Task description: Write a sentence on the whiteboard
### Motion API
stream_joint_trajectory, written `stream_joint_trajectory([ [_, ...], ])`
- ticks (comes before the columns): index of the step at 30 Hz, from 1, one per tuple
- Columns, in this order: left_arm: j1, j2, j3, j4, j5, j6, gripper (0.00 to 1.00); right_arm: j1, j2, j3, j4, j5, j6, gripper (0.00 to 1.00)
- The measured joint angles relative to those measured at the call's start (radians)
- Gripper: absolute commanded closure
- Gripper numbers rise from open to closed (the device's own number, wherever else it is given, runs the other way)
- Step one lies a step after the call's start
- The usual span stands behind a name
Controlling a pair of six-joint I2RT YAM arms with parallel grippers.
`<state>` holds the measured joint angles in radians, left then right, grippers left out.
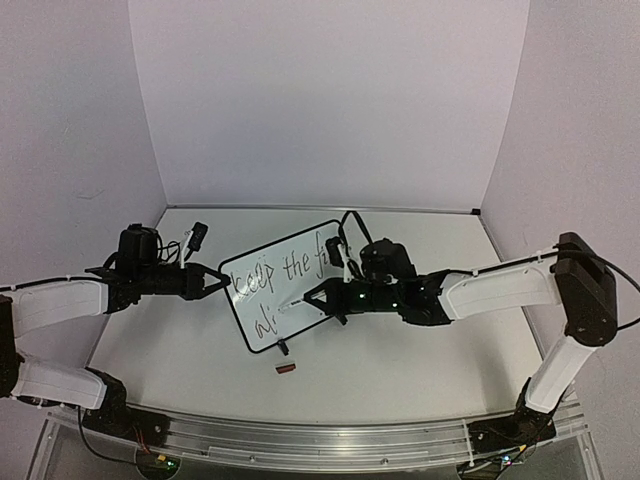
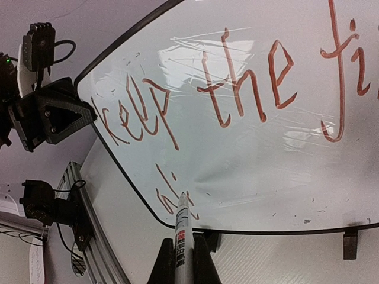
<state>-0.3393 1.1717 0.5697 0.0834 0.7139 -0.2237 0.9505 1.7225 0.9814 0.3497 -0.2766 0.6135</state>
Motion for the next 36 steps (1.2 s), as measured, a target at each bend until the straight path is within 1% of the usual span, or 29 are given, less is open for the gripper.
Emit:
stream_joint_trajectory([
  [9,0.0,0.0,0.0,-0.001,0.0,0.0,1.0,-0.013,0.05,0.03,0.001,-0.01,0.0,1.0],
  [20,0.0,0.0,0.0,-0.001,0.0,0.0,1.0,-0.02,0.052,0.03,0.001,-0.01,0.024,1.0],
  [28,0.0,0.0,0.0,-0.001,0.0,0.0,1.0,-0.02,0.054,-0.022,-0.001,-0.01,0.05,1.0],
  [36,0.0,0.0,0.0,-0.001,0.0,0.0,1.0,-0.02,0.056,-0.028,-0.001,-0.009,0.06,1.0],
])
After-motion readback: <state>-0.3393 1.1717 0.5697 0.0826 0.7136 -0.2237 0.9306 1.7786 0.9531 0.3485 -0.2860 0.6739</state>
